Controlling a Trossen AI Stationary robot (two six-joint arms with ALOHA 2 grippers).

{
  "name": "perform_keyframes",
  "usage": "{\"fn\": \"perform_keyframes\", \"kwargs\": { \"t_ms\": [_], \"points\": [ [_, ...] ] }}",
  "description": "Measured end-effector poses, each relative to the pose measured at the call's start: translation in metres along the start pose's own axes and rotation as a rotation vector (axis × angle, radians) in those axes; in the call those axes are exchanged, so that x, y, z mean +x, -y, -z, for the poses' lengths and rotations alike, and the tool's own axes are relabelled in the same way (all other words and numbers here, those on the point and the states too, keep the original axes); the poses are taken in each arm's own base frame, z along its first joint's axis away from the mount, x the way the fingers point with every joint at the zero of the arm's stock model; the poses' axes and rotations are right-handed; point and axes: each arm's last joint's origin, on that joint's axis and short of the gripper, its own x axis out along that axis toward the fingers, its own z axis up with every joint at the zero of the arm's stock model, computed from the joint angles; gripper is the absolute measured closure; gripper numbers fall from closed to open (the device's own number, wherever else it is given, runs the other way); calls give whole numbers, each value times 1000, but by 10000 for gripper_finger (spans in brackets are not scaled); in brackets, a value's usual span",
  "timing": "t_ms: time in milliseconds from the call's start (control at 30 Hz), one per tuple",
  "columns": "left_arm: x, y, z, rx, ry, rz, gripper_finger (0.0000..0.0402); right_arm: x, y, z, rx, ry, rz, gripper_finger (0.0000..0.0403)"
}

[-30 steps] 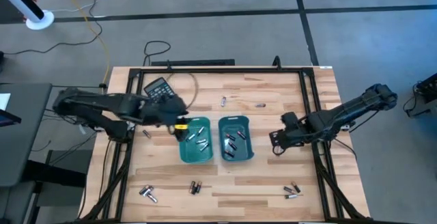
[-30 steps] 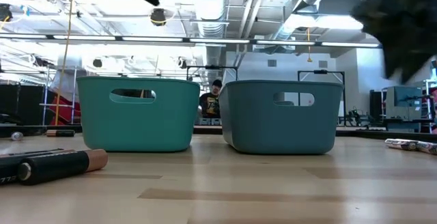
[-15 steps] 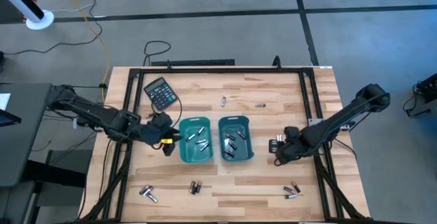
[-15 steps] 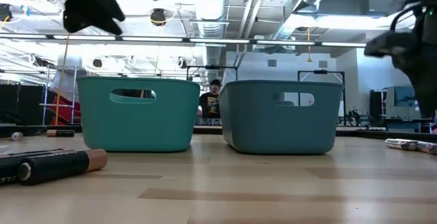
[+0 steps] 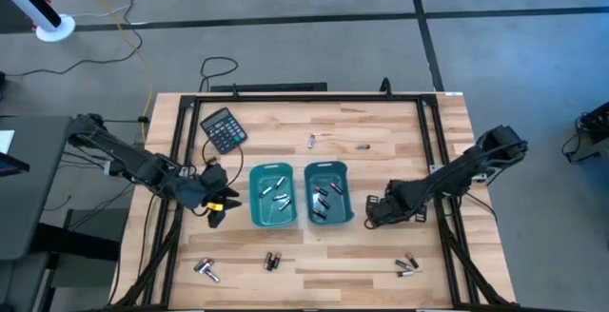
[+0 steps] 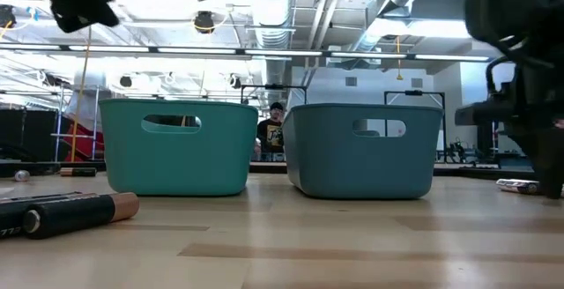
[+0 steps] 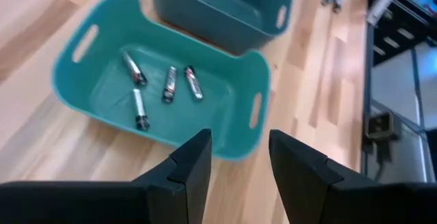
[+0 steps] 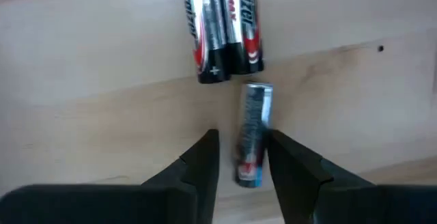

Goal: Sort batteries
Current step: Put the silver battery into the green bin

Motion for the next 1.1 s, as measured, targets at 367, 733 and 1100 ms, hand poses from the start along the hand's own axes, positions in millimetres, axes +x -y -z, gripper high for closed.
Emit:
{"fn": "perform_keyframes", "kwargs": {
  "t_ms": [367, 733, 1100],
  "points": [
    [-15, 4, 19, 43, -36, 1, 261, -11, -5, 4, -67, 15, 25, 386],
    [4, -20, 66, 21, -34, -97, 261, -114, -5, 10, -120, 103, -19, 386],
    [24, -22, 87, -36, -44, 59, 261, -193, -109, 14, -449, 279, -372, 387]
  ]
}}
